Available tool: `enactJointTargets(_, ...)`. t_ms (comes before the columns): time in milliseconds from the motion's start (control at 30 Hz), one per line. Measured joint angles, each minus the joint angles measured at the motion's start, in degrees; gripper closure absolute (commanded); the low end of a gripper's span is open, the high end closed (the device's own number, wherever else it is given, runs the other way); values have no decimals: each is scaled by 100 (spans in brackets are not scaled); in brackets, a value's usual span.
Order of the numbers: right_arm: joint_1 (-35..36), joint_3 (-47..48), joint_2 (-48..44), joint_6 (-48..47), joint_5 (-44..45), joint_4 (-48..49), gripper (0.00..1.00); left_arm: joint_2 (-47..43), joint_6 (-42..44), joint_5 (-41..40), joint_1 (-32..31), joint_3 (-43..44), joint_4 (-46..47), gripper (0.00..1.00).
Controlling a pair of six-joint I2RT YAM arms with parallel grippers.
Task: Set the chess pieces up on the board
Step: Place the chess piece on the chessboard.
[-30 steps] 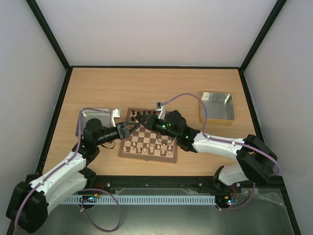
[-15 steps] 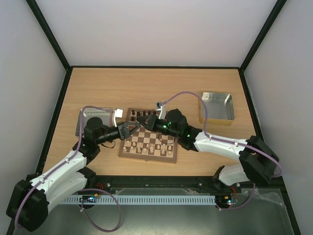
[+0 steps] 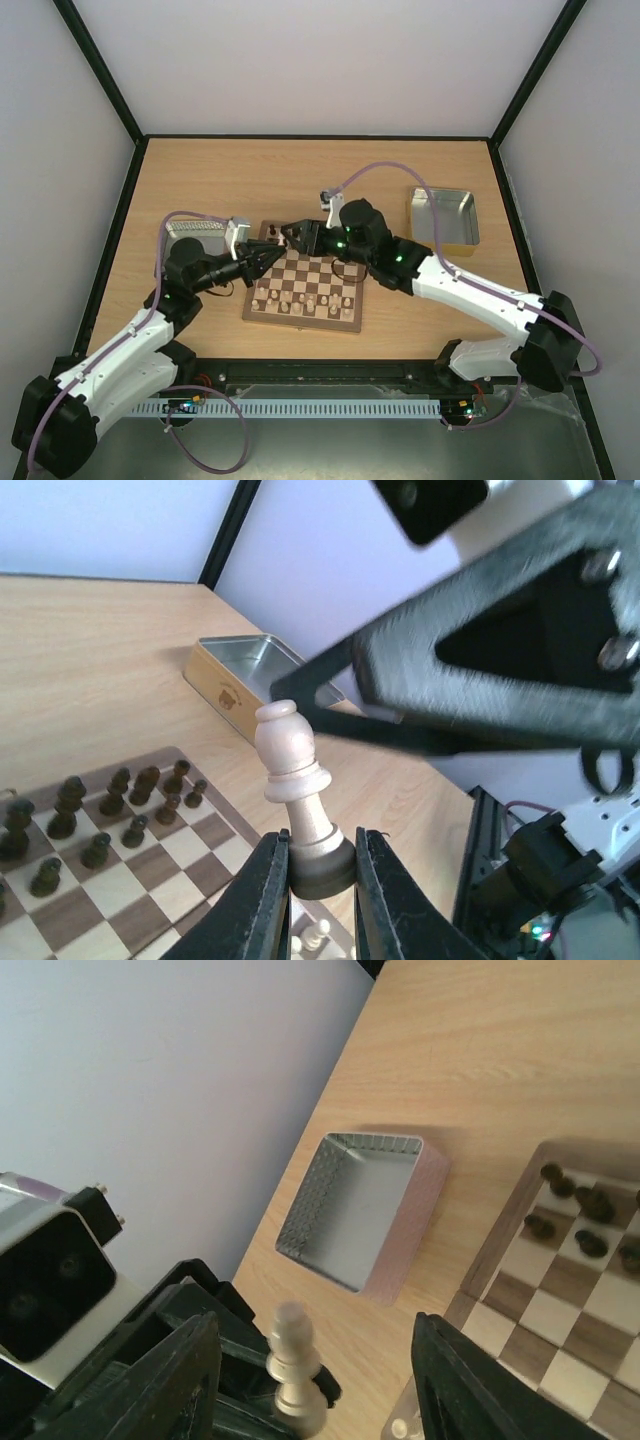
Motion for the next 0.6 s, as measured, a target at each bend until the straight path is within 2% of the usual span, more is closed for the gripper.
enactJointTargets(233, -11, 1246, 35, -1005, 42, -1722, 49, 26, 1298, -164, -254, 474, -597, 97)
enactJointTargets(333, -11, 1679, 151, -1351, 17, -2343, 53, -7, 1967, -251, -503, 793, -984, 98)
enactJointTargets(500, -11, 2295, 433, -1777, -48, -3252, 68, -48, 2883, -374, -758, 1110, -1606, 98)
enactJointTargets(567, -9, 2542, 511, -1961, -118, -3602, 67, -72, 3143, -446, -846, 1134, -1812, 98)
enactJointTargets(600, -11, 2638, 527, -2028, -179, -3755, 63, -98, 3239, -483, -887, 1134, -1910, 98)
